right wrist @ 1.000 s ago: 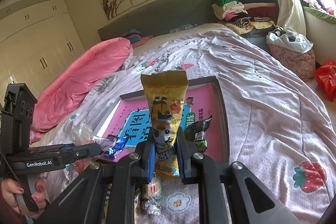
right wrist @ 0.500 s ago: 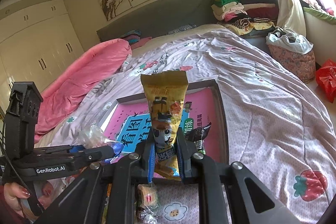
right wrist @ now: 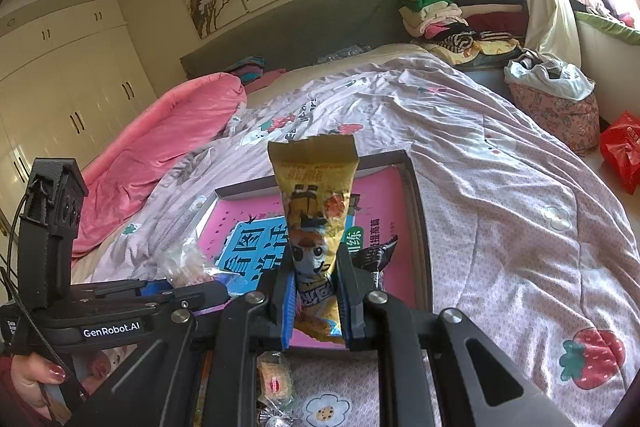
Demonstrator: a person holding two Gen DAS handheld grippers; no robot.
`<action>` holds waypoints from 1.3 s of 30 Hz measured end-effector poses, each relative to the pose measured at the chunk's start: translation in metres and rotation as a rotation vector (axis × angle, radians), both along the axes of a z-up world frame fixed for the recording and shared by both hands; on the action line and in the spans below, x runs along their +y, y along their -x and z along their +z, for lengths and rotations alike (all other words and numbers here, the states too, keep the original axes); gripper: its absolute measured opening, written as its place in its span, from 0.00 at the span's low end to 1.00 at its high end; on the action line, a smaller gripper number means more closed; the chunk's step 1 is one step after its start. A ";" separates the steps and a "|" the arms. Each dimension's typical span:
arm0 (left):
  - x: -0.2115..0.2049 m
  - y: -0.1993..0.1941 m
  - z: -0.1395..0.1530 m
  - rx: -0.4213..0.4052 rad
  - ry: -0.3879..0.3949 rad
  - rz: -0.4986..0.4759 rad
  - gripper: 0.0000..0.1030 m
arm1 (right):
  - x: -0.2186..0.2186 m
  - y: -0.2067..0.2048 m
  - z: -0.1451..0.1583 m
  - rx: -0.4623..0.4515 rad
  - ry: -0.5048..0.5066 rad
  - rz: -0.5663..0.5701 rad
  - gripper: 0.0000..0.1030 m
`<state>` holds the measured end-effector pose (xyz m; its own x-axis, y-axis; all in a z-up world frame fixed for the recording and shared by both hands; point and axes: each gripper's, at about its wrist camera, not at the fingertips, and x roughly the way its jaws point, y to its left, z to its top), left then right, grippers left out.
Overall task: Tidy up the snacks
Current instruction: 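Lift the clear bag with the left gripper while the right carries the yellow packet over the tray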
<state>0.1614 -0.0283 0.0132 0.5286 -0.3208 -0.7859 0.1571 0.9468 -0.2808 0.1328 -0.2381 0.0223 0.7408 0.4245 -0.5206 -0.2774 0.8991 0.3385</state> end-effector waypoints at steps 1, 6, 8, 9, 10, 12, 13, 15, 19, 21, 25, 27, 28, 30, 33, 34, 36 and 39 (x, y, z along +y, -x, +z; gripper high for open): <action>-0.001 -0.001 -0.001 0.001 -0.003 0.000 0.40 | 0.000 -0.001 -0.001 0.001 0.004 0.000 0.17; -0.005 -0.003 -0.005 0.006 -0.009 -0.009 0.40 | 0.003 -0.007 -0.006 0.016 0.012 0.006 0.17; -0.007 -0.003 -0.007 0.006 -0.012 -0.014 0.40 | 0.004 -0.008 -0.007 0.020 0.014 0.010 0.17; -0.007 -0.003 -0.008 0.006 -0.015 -0.014 0.40 | 0.004 -0.009 -0.008 0.021 0.018 0.009 0.17; -0.008 -0.003 -0.009 0.008 -0.016 -0.015 0.40 | 0.005 -0.011 -0.009 0.024 0.021 0.011 0.17; -0.008 -0.003 -0.011 0.010 -0.015 -0.014 0.40 | 0.006 -0.013 -0.012 0.030 0.024 0.011 0.17; -0.009 -0.003 -0.012 0.014 -0.016 -0.015 0.40 | 0.006 -0.015 -0.013 0.037 0.024 0.013 0.17; -0.009 -0.004 -0.014 0.016 -0.017 -0.016 0.40 | 0.007 -0.016 -0.015 0.045 0.028 0.014 0.17; -0.011 -0.005 -0.016 0.017 -0.029 -0.017 0.40 | 0.009 -0.020 -0.019 0.061 0.037 0.019 0.17; -0.012 -0.006 -0.017 0.019 -0.030 -0.017 0.40 | 0.011 -0.022 -0.022 0.075 0.043 0.021 0.17; -0.012 -0.006 -0.019 0.021 -0.039 -0.014 0.40 | 0.013 -0.025 -0.028 0.103 0.061 0.024 0.17; -0.012 -0.006 -0.020 0.023 -0.039 -0.012 0.40 | 0.013 -0.026 -0.030 0.112 0.066 0.023 0.17; -0.012 -0.006 -0.020 0.024 -0.041 -0.010 0.40 | 0.014 -0.027 -0.031 0.116 0.076 0.020 0.17; -0.012 -0.007 -0.021 0.027 -0.042 -0.008 0.40 | 0.015 -0.027 -0.033 0.126 0.092 0.017 0.17; -0.012 -0.007 -0.022 0.032 -0.046 -0.005 0.40 | 0.016 -0.028 -0.036 0.141 0.098 0.017 0.17; -0.012 -0.007 -0.023 0.034 -0.048 -0.004 0.40 | 0.016 -0.029 -0.037 0.145 0.100 0.019 0.18; -0.012 -0.008 -0.024 0.037 -0.053 -0.003 0.40 | 0.017 -0.029 -0.038 0.149 0.100 0.022 0.18; -0.013 -0.008 -0.025 0.044 -0.054 -0.002 0.40 | 0.018 -0.029 -0.040 0.156 0.106 0.027 0.19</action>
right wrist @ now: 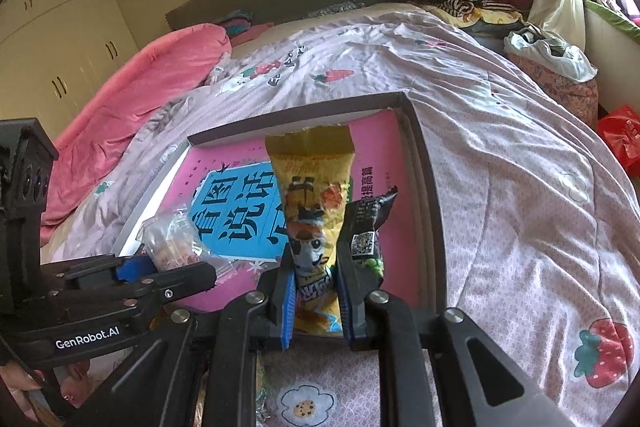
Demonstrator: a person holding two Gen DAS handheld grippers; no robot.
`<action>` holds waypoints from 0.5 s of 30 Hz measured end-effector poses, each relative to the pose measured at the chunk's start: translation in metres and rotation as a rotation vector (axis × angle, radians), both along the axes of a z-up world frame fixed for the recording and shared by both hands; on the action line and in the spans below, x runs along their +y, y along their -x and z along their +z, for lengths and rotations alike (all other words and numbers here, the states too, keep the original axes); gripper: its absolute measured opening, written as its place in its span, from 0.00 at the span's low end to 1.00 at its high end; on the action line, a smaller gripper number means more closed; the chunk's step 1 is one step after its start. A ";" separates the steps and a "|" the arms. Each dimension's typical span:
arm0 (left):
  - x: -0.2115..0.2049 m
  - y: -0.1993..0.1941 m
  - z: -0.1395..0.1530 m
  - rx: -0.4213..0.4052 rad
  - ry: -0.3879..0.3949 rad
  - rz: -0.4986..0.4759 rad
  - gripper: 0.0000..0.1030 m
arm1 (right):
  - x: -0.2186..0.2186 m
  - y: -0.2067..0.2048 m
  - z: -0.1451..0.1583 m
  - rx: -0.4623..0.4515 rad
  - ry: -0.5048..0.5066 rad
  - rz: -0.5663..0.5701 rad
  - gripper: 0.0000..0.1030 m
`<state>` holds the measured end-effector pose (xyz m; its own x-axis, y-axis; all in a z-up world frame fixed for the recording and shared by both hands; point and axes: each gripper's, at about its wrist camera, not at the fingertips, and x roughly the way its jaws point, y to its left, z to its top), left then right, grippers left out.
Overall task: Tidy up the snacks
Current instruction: 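Lift the clear bag with the left gripper while the right carries the yellow packet over the tray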
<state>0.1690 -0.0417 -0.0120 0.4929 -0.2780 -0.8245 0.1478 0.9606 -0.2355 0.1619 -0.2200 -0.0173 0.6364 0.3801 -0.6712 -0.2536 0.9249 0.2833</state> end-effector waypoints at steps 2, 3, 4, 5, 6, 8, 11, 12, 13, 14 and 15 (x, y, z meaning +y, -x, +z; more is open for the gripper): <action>-0.001 0.000 -0.001 0.005 -0.004 -0.001 0.40 | 0.000 0.000 -0.001 0.006 0.000 0.002 0.19; -0.001 0.000 -0.002 0.005 -0.006 -0.001 0.40 | 0.000 0.000 -0.002 0.008 0.000 0.002 0.19; -0.001 0.000 -0.002 0.006 -0.005 -0.001 0.40 | 0.000 0.000 -0.002 0.010 -0.004 0.001 0.19; -0.001 0.001 -0.002 0.006 -0.005 0.000 0.40 | -0.001 0.000 -0.002 0.010 -0.010 0.002 0.19; -0.001 0.001 -0.002 0.007 -0.006 0.000 0.40 | -0.001 0.000 -0.002 0.013 -0.016 0.004 0.19; -0.002 0.000 -0.002 0.007 -0.007 -0.002 0.40 | -0.001 0.001 -0.003 0.015 -0.020 0.004 0.19; -0.002 0.000 -0.001 0.010 -0.004 -0.005 0.41 | -0.001 0.001 -0.004 0.025 -0.017 0.007 0.21; -0.002 0.000 -0.001 0.009 -0.004 -0.004 0.42 | 0.000 0.000 -0.004 0.027 -0.018 0.007 0.21; -0.002 0.000 -0.001 0.010 -0.004 -0.005 0.42 | 0.000 0.001 -0.004 0.029 -0.016 0.006 0.22; -0.001 0.000 -0.001 0.010 -0.004 -0.005 0.42 | 0.000 0.001 -0.005 0.030 -0.016 0.006 0.22; -0.001 0.000 -0.001 0.009 -0.003 -0.005 0.42 | 0.000 0.001 -0.005 0.030 -0.016 0.005 0.22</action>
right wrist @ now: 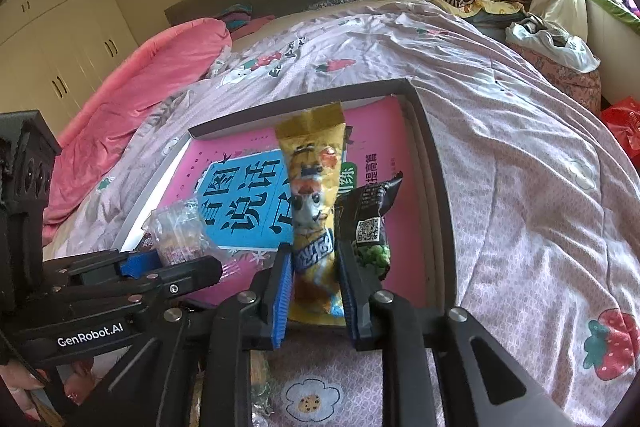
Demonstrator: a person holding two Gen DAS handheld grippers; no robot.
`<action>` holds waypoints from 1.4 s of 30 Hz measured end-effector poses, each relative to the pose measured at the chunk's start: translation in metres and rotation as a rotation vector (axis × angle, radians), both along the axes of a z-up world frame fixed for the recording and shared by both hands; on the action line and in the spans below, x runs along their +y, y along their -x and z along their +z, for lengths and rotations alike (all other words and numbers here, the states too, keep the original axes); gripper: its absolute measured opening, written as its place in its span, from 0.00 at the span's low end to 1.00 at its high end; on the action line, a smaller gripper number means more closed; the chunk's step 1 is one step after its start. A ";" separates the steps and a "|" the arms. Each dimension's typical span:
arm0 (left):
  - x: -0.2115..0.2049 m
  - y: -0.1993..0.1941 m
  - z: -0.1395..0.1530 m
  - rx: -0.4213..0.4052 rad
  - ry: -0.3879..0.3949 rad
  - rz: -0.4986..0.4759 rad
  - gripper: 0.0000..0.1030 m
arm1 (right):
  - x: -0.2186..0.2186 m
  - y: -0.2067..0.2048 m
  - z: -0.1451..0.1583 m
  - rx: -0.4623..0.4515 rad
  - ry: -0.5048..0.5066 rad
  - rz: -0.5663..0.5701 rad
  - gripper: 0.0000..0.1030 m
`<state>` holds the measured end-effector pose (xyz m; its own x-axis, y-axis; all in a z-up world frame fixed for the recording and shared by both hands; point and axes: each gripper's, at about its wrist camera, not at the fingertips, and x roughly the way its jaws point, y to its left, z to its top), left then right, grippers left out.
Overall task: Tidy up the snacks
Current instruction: 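Lift the clear bag with the left gripper while the right carries the yellow packet over the tray, then open the left gripper over the tray while the right releases the yellow packet inside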
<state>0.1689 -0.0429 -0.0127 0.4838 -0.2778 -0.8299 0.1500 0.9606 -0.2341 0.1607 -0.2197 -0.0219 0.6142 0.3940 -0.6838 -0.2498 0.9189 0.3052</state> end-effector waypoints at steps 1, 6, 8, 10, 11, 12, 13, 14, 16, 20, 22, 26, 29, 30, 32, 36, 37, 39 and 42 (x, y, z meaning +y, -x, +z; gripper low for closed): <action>0.000 0.000 0.000 -0.001 0.000 0.000 0.42 | 0.000 0.000 0.000 0.000 -0.002 0.000 0.22; 0.000 -0.001 0.002 -0.002 0.007 -0.005 0.42 | -0.002 0.002 0.002 -0.005 -0.012 -0.004 0.24; 0.000 -0.001 0.003 -0.005 0.002 -0.007 0.43 | -0.004 0.003 0.003 -0.007 -0.017 -0.006 0.27; 0.000 -0.001 0.004 -0.008 0.001 -0.007 0.44 | -0.004 0.004 0.004 -0.010 -0.019 -0.008 0.28; 0.000 -0.002 0.004 -0.006 0.000 -0.007 0.44 | -0.005 0.005 0.004 -0.013 -0.021 -0.008 0.28; 0.000 -0.002 0.004 -0.007 -0.001 -0.007 0.45 | -0.005 0.005 0.005 -0.015 -0.023 -0.008 0.29; 0.000 -0.002 0.005 -0.010 -0.004 -0.008 0.45 | -0.006 0.006 0.006 -0.017 -0.023 -0.009 0.29; 0.000 -0.002 0.005 -0.011 -0.008 -0.007 0.46 | -0.006 0.006 0.006 -0.019 -0.023 -0.011 0.30; 0.001 -0.002 0.006 -0.010 -0.004 -0.007 0.49 | -0.008 0.006 0.007 -0.020 -0.028 -0.013 0.31; 0.003 -0.001 0.008 -0.020 -0.008 -0.003 0.51 | -0.010 0.007 0.009 -0.025 -0.029 -0.021 0.32; 0.004 0.000 0.010 -0.024 0.000 -0.001 0.52 | -0.010 0.008 0.010 -0.028 -0.034 -0.022 0.32; 0.005 0.001 0.014 -0.037 0.009 -0.001 0.56 | -0.011 0.009 0.011 -0.033 -0.038 -0.022 0.32; 0.007 0.002 0.018 -0.046 0.018 0.005 0.59 | -0.012 0.011 0.013 -0.037 -0.040 -0.021 0.35; 0.008 0.003 0.020 -0.051 0.020 0.006 0.60 | -0.012 0.012 0.013 -0.039 -0.040 -0.021 0.36; 0.009 0.004 0.023 -0.057 0.027 0.007 0.61 | -0.012 0.013 0.014 -0.043 -0.046 -0.019 0.38; 0.013 0.007 0.031 -0.075 0.040 0.016 0.70 | -0.013 0.015 0.017 -0.051 -0.049 -0.017 0.41; 0.014 0.008 0.033 -0.080 0.044 0.016 0.70 | -0.013 0.016 0.018 -0.054 -0.049 -0.018 0.42; 0.017 0.011 0.036 -0.090 0.047 0.022 0.72 | -0.013 0.017 0.019 -0.055 -0.053 -0.016 0.44; 0.023 0.014 0.041 -0.102 0.047 0.035 0.73 | -0.014 0.019 0.021 -0.060 -0.060 -0.017 0.45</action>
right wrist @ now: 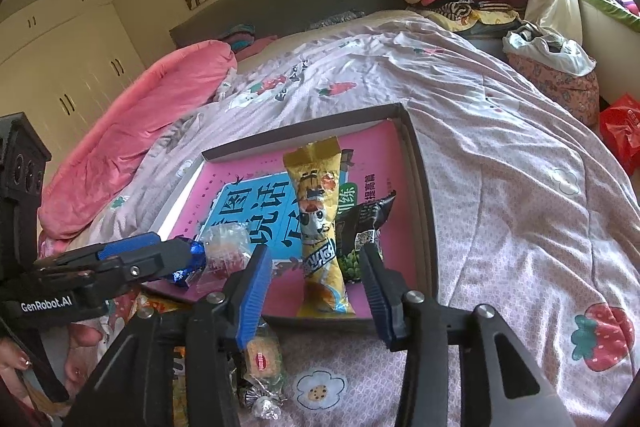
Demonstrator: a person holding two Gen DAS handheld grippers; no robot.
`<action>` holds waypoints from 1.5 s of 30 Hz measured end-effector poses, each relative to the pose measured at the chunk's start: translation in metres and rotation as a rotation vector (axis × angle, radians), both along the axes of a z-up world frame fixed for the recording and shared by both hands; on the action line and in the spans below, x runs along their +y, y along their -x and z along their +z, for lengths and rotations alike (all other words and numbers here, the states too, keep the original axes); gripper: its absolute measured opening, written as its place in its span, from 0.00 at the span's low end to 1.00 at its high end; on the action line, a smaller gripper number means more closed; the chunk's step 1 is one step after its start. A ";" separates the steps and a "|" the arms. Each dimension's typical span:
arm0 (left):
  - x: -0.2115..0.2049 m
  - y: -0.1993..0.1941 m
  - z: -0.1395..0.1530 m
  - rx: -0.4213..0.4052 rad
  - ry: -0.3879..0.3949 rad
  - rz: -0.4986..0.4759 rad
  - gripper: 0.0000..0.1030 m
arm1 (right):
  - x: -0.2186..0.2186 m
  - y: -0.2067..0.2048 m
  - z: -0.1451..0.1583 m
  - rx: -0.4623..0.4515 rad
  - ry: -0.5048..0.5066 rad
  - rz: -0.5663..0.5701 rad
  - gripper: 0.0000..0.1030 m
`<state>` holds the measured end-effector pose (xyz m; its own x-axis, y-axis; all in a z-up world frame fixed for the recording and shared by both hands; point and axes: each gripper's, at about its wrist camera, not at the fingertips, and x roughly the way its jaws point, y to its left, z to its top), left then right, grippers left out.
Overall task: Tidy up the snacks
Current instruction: 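Open the left gripper over the tray while the right releases the yellow packet inside, then withdraw both open grippers back toward the remaining snacks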
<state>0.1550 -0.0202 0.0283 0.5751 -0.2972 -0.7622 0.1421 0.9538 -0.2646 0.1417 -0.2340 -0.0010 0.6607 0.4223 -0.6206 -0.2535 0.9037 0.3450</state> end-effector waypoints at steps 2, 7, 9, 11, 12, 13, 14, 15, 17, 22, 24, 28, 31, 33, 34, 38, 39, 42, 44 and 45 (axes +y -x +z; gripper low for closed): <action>0.003 0.002 0.002 -0.005 0.004 0.007 0.73 | 0.000 0.000 0.001 -0.002 0.000 -0.001 0.46; 0.011 0.008 0.004 -0.005 0.012 0.013 0.73 | -0.001 0.002 0.003 -0.007 -0.002 -0.001 0.46; 0.013 0.011 0.005 -0.008 0.010 0.015 0.73 | -0.002 0.004 0.005 -0.011 -0.001 -0.002 0.46; 0.016 0.015 0.005 -0.008 0.012 0.012 0.73 | -0.002 0.005 0.006 -0.013 -0.004 -0.002 0.47; 0.017 0.016 0.005 -0.007 0.012 0.013 0.73 | -0.003 0.006 0.007 -0.014 -0.004 -0.004 0.47; 0.018 0.018 0.005 -0.006 0.011 0.012 0.73 | -0.003 0.007 0.008 -0.015 -0.007 -0.005 0.47; 0.019 0.019 0.004 -0.005 0.011 0.012 0.73 | -0.003 0.007 0.008 -0.015 -0.009 -0.004 0.47; 0.021 0.021 0.004 -0.004 0.009 0.013 0.73 | -0.003 0.009 0.009 -0.015 -0.010 -0.005 0.47; 0.022 0.025 0.004 -0.004 0.006 0.013 0.73 | -0.004 0.010 0.009 -0.015 -0.014 -0.003 0.47; 0.028 0.034 0.001 0.003 0.003 0.017 0.73 | -0.002 0.014 0.012 -0.020 -0.012 0.001 0.48; 0.030 0.038 0.000 0.005 0.002 0.018 0.73 | -0.001 0.016 0.013 -0.022 -0.014 0.004 0.50; 0.033 0.043 -0.002 0.009 0.002 0.022 0.74 | 0.002 0.019 0.014 -0.024 -0.012 0.010 0.53; 0.035 0.046 -0.002 0.005 0.001 0.023 0.74 | 0.003 0.020 0.014 -0.024 -0.011 0.012 0.53; 0.036 0.047 -0.002 0.006 0.001 0.026 0.74 | 0.003 0.021 0.015 -0.024 -0.012 0.011 0.53; 0.037 0.048 -0.002 0.003 0.001 0.028 0.74 | 0.003 0.023 0.015 -0.026 -0.014 0.011 0.53; 0.036 0.053 0.002 -0.019 -0.009 0.028 0.75 | 0.004 0.027 0.017 -0.032 -0.014 0.016 0.57; 0.034 0.056 0.004 -0.032 -0.012 0.017 0.75 | 0.004 0.029 0.018 -0.034 -0.014 0.020 0.57; 0.032 0.060 0.006 -0.041 -0.006 -0.001 0.76 | 0.006 0.032 0.019 -0.036 -0.014 0.027 0.59; 0.030 0.062 0.005 -0.039 -0.010 -0.005 0.76 | 0.006 0.034 0.019 -0.038 -0.014 0.030 0.59; 0.030 0.063 0.005 -0.039 -0.015 -0.007 0.76 | 0.006 0.035 0.019 -0.039 -0.014 0.030 0.59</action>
<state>0.0922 0.0094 0.0331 0.6026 -0.2898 -0.7436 0.1589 0.9567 -0.2441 0.1064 -0.2280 0.0181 0.6716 0.4504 -0.5883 -0.2937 0.8908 0.3467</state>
